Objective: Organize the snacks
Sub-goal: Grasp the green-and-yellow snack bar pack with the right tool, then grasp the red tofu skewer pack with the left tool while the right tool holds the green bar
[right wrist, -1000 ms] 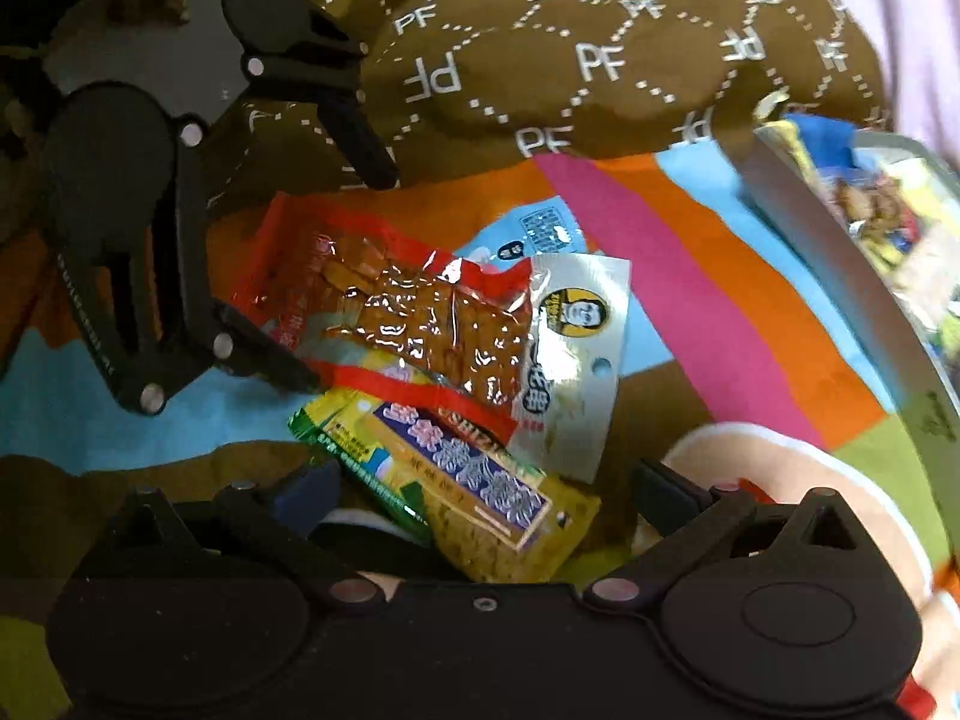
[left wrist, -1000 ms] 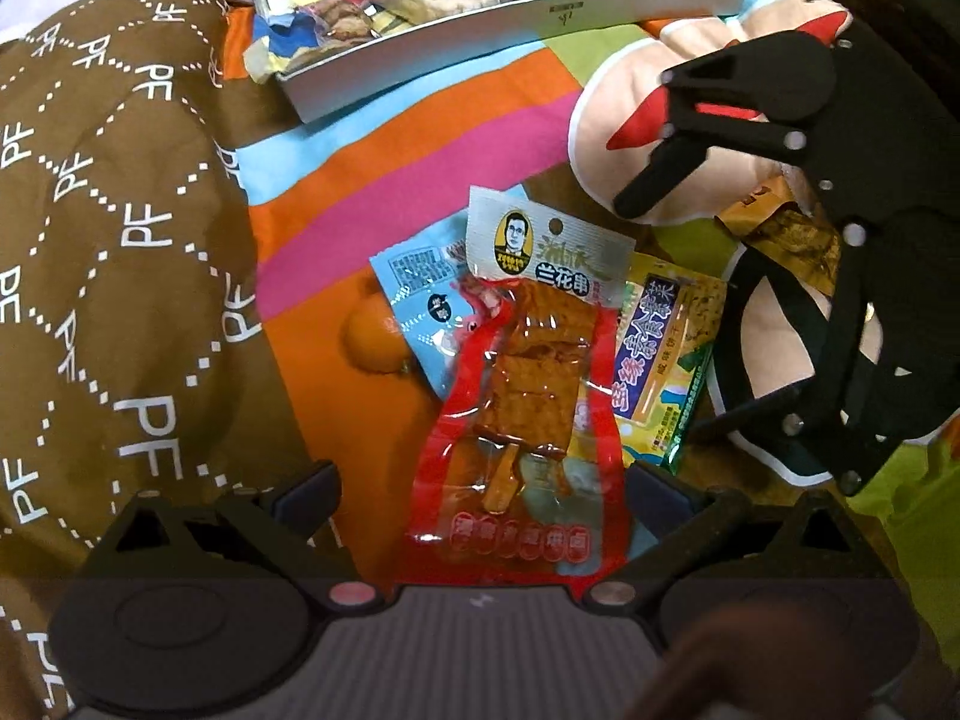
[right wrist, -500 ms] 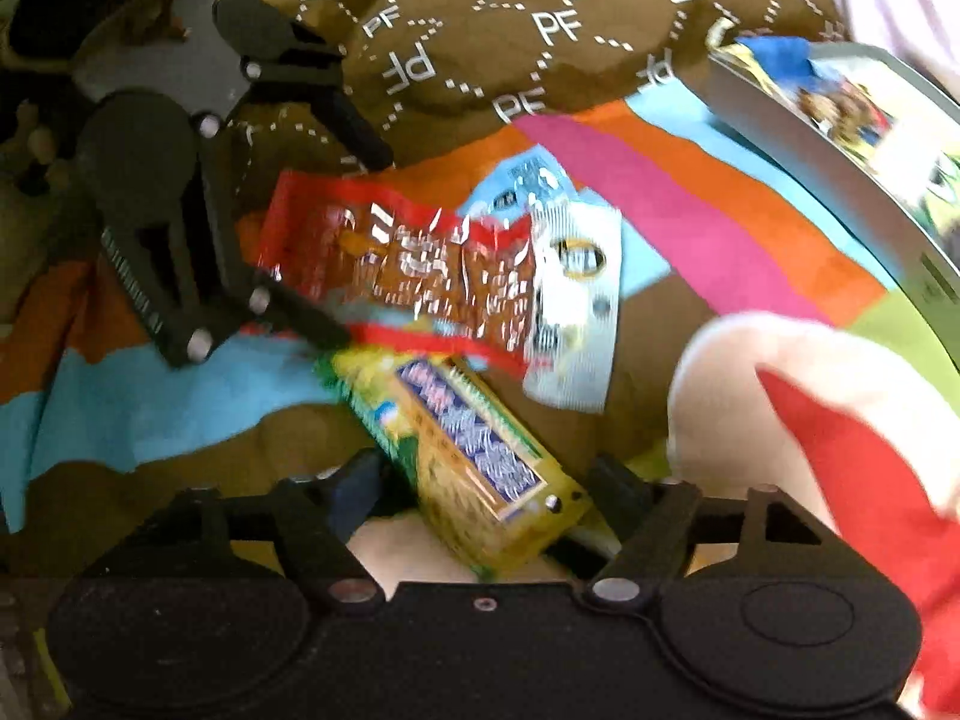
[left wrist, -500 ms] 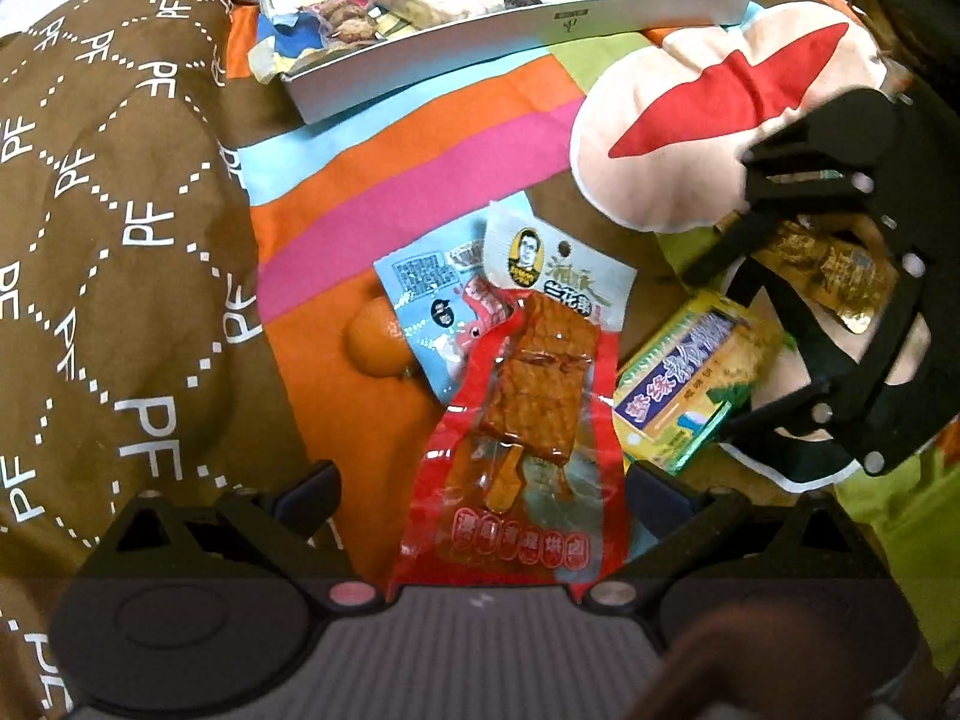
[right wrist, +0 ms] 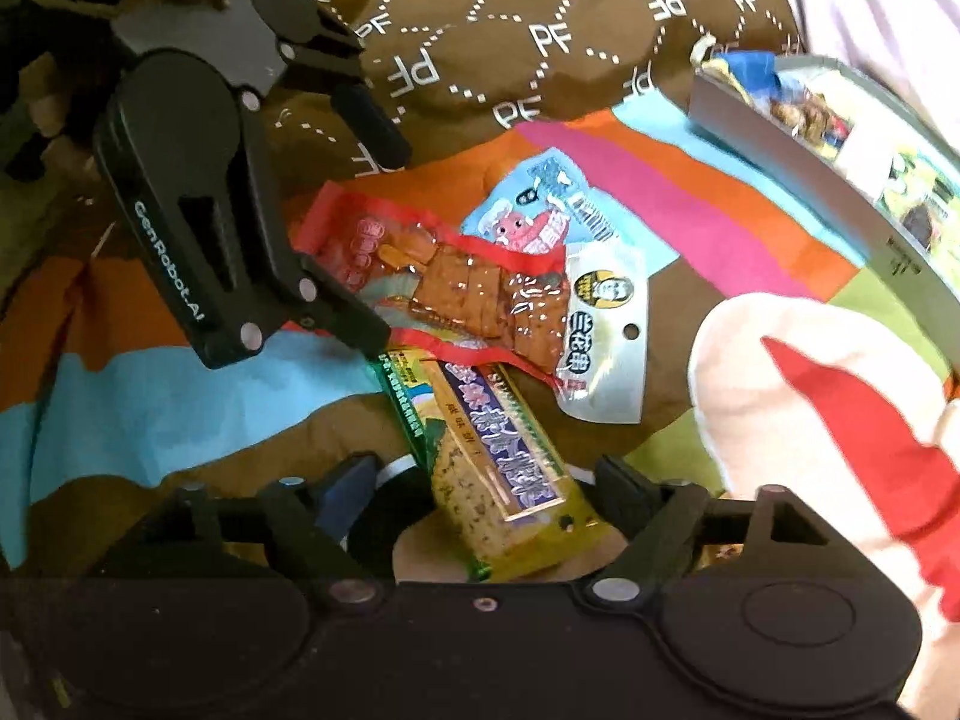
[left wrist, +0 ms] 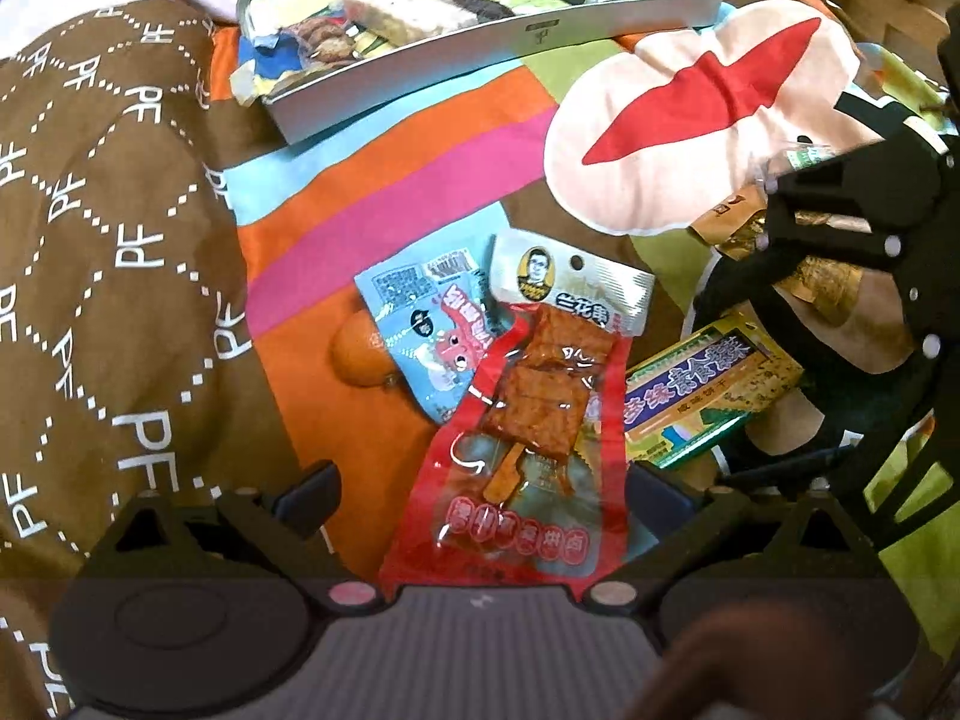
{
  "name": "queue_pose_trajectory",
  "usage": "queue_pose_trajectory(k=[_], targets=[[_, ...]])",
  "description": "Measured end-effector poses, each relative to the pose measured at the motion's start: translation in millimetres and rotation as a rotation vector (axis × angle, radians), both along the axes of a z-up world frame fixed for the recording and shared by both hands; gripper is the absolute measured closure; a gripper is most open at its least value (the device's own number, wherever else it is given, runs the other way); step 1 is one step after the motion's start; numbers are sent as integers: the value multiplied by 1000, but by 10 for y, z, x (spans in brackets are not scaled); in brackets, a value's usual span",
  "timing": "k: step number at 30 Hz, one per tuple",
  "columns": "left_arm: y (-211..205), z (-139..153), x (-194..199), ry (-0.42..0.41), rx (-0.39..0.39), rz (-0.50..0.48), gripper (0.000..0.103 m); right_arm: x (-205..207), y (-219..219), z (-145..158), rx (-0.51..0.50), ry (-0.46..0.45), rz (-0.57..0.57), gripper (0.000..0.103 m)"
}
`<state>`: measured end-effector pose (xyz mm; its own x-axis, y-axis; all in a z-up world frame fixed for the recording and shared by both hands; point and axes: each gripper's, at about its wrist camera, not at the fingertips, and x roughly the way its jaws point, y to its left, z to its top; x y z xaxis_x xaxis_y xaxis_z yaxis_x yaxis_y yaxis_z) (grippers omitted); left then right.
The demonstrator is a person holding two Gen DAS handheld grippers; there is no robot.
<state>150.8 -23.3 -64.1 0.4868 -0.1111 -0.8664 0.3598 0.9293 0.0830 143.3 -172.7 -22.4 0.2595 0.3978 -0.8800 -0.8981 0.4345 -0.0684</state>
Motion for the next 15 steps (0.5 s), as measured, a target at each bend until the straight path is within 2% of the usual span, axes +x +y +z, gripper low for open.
queue_pose_trajectory(k=[2, 5, 9, 11, 15], targets=[[10, -10, 1, 7, -4, 5, 0, -18, -19, -7, 11, -1, -19, 29], [5, -14, -2, 10, 2, 5, 0, -52, -71, 25, 19, -9, -59, 45], [8, 5, -8, 5, 5, 5, 1, -116, -78, 59, -4, -25, -112, 49], [20, 34, -15, 0, -1, 7, 1, -173, -53, 69, -46, -66, -132, 50], [36, 97, -47, -21, -13, 1, 0, -305, -12, 76, -164, -211, -207, 51]])
